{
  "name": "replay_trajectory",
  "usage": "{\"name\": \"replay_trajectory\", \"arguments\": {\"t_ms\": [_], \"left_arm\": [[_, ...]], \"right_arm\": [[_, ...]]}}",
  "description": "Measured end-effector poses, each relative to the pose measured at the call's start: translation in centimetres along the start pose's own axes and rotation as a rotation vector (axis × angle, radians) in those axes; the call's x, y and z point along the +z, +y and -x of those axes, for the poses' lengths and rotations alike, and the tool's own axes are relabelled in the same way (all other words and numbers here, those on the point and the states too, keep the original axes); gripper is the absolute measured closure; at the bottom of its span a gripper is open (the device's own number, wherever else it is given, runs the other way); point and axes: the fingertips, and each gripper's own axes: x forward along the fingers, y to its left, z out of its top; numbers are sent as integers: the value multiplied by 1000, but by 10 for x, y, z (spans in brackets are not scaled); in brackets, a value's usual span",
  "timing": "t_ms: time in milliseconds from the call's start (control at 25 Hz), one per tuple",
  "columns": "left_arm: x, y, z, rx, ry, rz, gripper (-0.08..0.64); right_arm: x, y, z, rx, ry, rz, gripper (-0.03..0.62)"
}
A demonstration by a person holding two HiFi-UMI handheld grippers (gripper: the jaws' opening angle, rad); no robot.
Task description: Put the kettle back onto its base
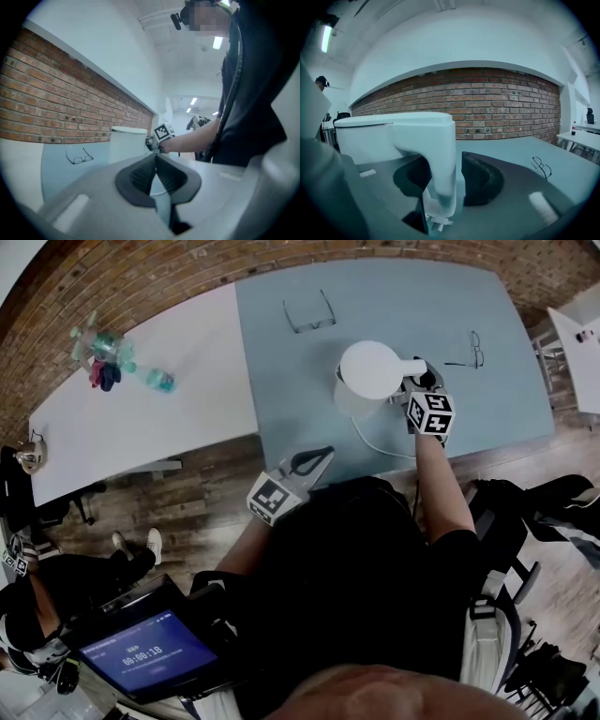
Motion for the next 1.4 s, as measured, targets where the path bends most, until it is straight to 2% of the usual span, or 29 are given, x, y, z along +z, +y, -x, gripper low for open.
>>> {"name": "replay_trajectory", "arguments": {"t_ms": [240,480,560,720,960,1120,1400], "left_arm": [[-2,3,6,-28,-11,21,558],[-4,-3,1,-78,-45,94,558],[-5,-5,-2,-93,-46,100,558],[-5,-4,-7,-127,-44,107,558],[1,-15,-21,-163,-34,99,558],[1,-29,-26,-171,-20,87,558],[4,-56,-35,-130,-26,57,558]], "right_arm": [[7,6,23,-42,-32,-14,425],[9,17,62,-60,-60,-7,426],[10,29,76,-34,-75,8,436],[11,71,104,83,-107,51,520],[6,108,146,159,-138,-22,547],[1,115,162,205,-167,-40,588],[8,108,186,277,-214,-11,588]]}}
